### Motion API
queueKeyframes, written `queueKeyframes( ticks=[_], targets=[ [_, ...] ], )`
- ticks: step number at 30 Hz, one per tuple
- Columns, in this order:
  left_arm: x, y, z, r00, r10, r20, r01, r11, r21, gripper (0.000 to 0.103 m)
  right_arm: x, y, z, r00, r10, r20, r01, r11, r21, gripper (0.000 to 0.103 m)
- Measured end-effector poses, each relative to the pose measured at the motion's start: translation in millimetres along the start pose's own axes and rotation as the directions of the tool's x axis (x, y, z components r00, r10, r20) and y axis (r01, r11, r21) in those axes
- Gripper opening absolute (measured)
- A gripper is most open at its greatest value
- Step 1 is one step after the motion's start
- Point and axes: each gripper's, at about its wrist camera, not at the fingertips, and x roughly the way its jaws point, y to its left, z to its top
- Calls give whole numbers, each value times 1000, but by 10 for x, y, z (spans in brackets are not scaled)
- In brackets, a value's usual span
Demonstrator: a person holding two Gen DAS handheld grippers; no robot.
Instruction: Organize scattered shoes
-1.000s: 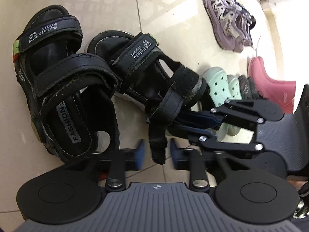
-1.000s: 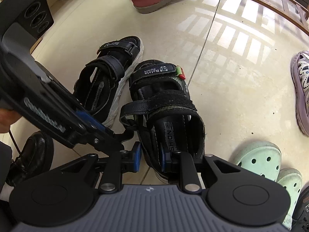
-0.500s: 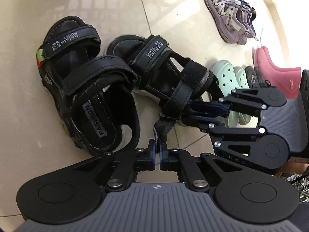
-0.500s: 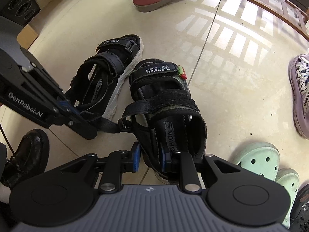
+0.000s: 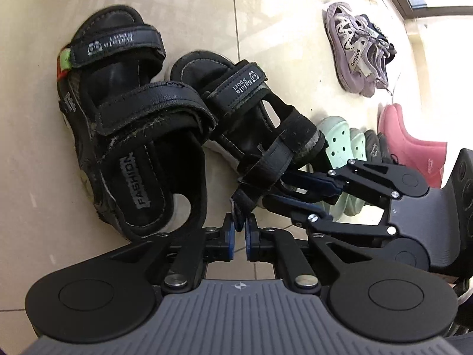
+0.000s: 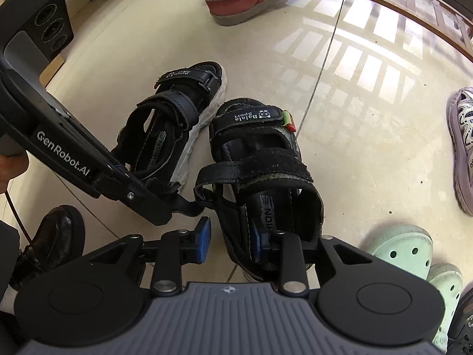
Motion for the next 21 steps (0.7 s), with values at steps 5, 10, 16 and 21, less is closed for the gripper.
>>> queueKeyframes(
  ticks=[5, 10, 16, 21],
  targets=[
    [4, 4, 15, 1000, -26, -11, 26, 999, -19, 23, 11, -9, -14, 1000, 0, -3, 0, 1000, 3, 33],
    [-4, 25, 27, 999, -48, -7, 47, 998, -51, 29, 14, -15, -18, 1000, 1, -2, -1, 1000, 4, 33],
    [41, 40, 70, 999, -50, -10, 48, 995, -90, 27, 16, -8, -18, 1000, 3, 3, -3, 1000, 4, 33],
    [87, -55, 37, 1000, 26, -7, -26, 1000, -14, 12, 34, 6, -4, 1000, -11, 14, 11, 1000, 2, 33]
  ],
)
